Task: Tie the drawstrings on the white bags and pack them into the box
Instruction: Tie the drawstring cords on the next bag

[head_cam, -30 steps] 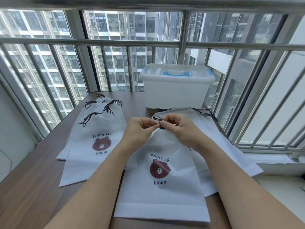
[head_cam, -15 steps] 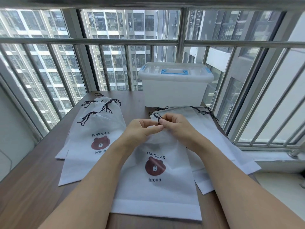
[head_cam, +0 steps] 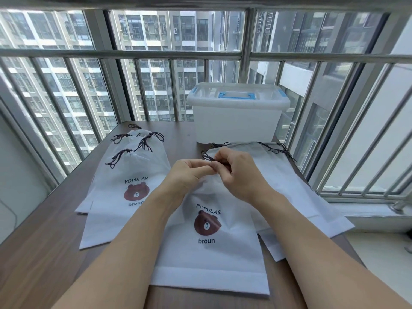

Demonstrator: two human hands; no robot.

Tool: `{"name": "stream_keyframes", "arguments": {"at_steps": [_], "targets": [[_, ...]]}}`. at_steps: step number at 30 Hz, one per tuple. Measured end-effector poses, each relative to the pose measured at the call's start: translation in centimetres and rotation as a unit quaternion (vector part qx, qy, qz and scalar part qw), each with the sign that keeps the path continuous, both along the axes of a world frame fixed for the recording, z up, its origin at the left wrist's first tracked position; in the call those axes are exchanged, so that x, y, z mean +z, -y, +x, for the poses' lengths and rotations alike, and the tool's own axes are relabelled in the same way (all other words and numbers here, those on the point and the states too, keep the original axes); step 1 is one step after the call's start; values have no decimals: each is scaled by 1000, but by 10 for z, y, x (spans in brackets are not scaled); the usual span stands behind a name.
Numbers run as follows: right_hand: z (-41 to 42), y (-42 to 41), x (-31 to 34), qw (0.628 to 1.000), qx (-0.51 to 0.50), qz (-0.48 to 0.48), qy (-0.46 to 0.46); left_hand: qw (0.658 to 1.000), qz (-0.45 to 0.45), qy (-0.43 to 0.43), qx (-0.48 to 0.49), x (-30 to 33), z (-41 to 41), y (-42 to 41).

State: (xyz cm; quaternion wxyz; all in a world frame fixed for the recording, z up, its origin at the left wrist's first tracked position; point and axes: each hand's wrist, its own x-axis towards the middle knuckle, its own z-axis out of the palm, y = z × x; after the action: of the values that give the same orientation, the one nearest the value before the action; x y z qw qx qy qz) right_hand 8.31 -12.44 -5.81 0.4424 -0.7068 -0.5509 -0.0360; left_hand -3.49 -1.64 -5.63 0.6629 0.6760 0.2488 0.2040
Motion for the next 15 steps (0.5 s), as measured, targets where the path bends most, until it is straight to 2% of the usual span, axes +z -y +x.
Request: {"name": "stream_keyframes", "arguments": {"at_steps": [3,5,6,7,11,15], "targets": [[1,1,2,991,15,-13,-132,1000,-4,-3,-29,1,0,-1],[2,3,3,966,55,-20,-251,999,-6,-10,-33,0,1,0],[2,4,4,958,63,-20,-278,1000,-8,-11,-27,-1,1,0],[2,4,4,961,56,-23,-269,1000,-10,-9,-15,-1,2,1],[4,1,0,994,-28,-58,-86,999,-12,0,31,-1,6,3],[5,0,-1,994,-33,-31,-96,999,-20,7,26,0,6,3]]}}
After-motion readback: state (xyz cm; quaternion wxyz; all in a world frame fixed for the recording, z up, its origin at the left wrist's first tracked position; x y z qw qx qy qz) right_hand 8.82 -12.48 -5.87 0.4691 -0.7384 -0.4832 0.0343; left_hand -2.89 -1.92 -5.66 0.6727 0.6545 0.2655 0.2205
